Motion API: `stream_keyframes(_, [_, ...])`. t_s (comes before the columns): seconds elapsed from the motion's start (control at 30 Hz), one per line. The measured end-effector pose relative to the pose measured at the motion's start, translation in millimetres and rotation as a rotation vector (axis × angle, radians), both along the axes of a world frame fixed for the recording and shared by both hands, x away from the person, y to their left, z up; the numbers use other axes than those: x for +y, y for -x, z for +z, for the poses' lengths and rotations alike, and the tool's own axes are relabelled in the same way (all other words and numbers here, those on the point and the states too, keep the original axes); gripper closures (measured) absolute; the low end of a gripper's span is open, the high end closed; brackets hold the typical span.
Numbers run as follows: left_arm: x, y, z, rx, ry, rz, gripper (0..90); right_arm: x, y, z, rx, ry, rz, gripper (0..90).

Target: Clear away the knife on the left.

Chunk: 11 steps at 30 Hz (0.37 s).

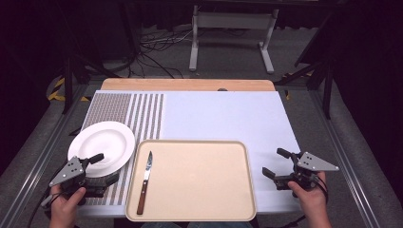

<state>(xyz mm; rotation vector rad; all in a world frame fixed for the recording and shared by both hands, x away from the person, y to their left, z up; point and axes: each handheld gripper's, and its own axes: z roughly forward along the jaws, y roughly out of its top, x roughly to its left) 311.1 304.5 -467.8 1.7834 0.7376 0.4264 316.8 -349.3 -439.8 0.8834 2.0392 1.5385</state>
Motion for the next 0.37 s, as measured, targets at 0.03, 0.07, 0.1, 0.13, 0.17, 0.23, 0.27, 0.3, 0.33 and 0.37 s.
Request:
stream_keyframes(0.03, [-0.2,-0.1,0.1,-0.005,-0.008,0.001,4.0,-0.1,-0.2,-0.1,-0.001,-0.003,0.0,3.7])
stream_keyframes(0.07, [-0.4,-0.2,0.2,-0.005,-0.01,-0.001,4.0,-0.1,-0.2,0.0,-0.001,-0.002,-0.001,3.6])
stream_keyframes(0.1, [-0.6,0.0,0.3,-0.005,-0.008,0.001,4.0,0.1,-0.2,0.0,-0.001,-0.004,0.0,3.7])
stream_keyframes(0.13, [-0.6,0.0,0.3,-0.005,-0.008,0.001,4.0,0.2,-0.1,0.1,0.0,-0.001,0.0,3.7])
stream_keyframes(0.17, [-0.8,0.1,0.5,-0.006,-0.013,0.002,3.9,0.4,0.1,0.0,0.003,-0.001,0.002,3.7])
stream_keyframes(0.23, [-0.8,0.3,1.3,-0.012,-0.018,0.004,3.8,0.6,0.0,-0.1,0.003,0.0,0.003,3.8])
stream_keyframes(0.27, [-0.8,0.3,1.3,-0.012,-0.018,0.004,3.8,0.7,-0.1,-0.1,0.002,0.0,0.004,3.8])
stream_keyframes(0.3, [-1.1,0.5,1.3,-0.011,-0.013,0.007,3.8,0.7,-0.1,-0.1,0.002,0.0,0.004,3.8])
stream_keyframes(0.33, [-1.2,0.7,1.8,-0.01,-0.011,0.006,3.7,0.9,0.0,0.0,0.003,-0.002,0.004,3.8])
stream_keyframes(0.37, [-1.4,0.7,2.0,-0.008,-0.008,0.006,3.6,1.0,0.0,0.0,0.003,-0.002,0.004,3.8])
